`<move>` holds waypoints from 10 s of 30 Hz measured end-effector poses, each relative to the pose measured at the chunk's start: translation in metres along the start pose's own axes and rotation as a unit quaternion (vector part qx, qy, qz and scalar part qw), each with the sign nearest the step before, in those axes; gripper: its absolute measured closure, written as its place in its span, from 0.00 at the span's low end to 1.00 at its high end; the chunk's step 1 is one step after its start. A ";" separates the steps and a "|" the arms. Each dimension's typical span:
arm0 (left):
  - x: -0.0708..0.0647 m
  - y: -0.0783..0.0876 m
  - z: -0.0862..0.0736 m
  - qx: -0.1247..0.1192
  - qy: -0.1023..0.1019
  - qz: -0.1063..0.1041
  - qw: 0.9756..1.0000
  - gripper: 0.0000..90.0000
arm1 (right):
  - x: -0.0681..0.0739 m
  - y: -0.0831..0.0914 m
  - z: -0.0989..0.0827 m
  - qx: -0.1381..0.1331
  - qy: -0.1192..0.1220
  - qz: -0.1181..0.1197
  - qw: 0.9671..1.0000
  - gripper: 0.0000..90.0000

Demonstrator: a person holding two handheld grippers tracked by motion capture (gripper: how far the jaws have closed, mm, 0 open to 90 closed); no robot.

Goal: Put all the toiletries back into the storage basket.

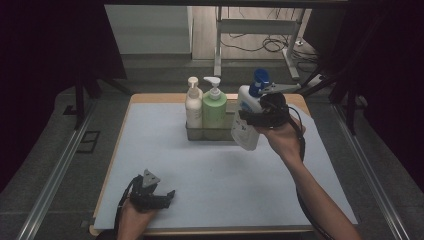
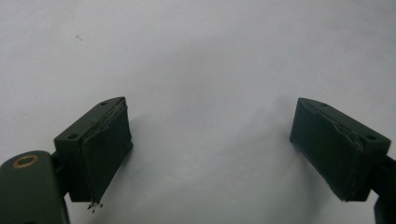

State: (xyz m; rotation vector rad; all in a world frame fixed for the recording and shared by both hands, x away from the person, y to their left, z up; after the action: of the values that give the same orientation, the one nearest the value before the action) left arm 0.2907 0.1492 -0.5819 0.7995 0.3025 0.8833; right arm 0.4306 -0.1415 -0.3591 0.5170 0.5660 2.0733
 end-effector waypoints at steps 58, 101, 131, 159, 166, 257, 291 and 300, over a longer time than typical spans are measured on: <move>0.000 0.000 0.000 0.002 0.000 -0.001 1.000 0.14 | -0.042 -0.103 0.028 -0.042 -0.046 -0.101 0.993 0.45; 0.000 0.000 0.000 0.001 0.000 0.000 1.000 0.14 | -0.045 -0.129 -0.017 -0.005 -0.038 -0.072 0.997 0.40; 0.000 0.000 0.000 0.001 0.000 0.000 1.000 0.14 | -0.044 -0.073 -0.029 -0.009 -0.010 -0.025 1.000 0.46; 0.000 0.000 0.000 0.001 0.000 0.000 1.000 0.14 | -0.102 -0.086 -0.055 0.018 -0.022 -0.056 0.998 0.88; 0.000 0.000 0.000 0.001 0.000 0.000 1.000 0.14 | -0.102 -0.098 -0.053 0.021 -0.035 -0.058 0.997 0.96; 0.000 0.000 0.000 0.001 0.000 0.000 1.000 0.14 | -0.069 -0.109 -0.074 0.060 -0.004 -0.032 0.998 0.59; 0.000 0.000 0.000 0.001 0.000 0.000 1.000 0.14 | -0.058 -0.065 -0.076 0.027 0.037 0.014 0.999 0.14; 0.000 0.000 0.000 0.001 0.000 0.000 1.000 0.14 | -0.051 -0.048 -0.083 0.025 0.058 0.023 0.998 0.02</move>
State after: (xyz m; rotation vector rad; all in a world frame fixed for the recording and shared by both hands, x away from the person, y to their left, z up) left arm 0.2905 0.1489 -0.5821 0.8006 0.3031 0.8840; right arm 0.4416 -0.1771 -0.4608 0.4431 0.6809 2.1477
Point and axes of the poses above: each handheld gripper's, and its own axes: y roughly backward along the jaws, z roughly out of its top, x roughly to its left, the point moved 8 cm from there along -y, roughly forward along the jaws, and after that the axes turned 9 degrees about -y, right-handed, at the moved point
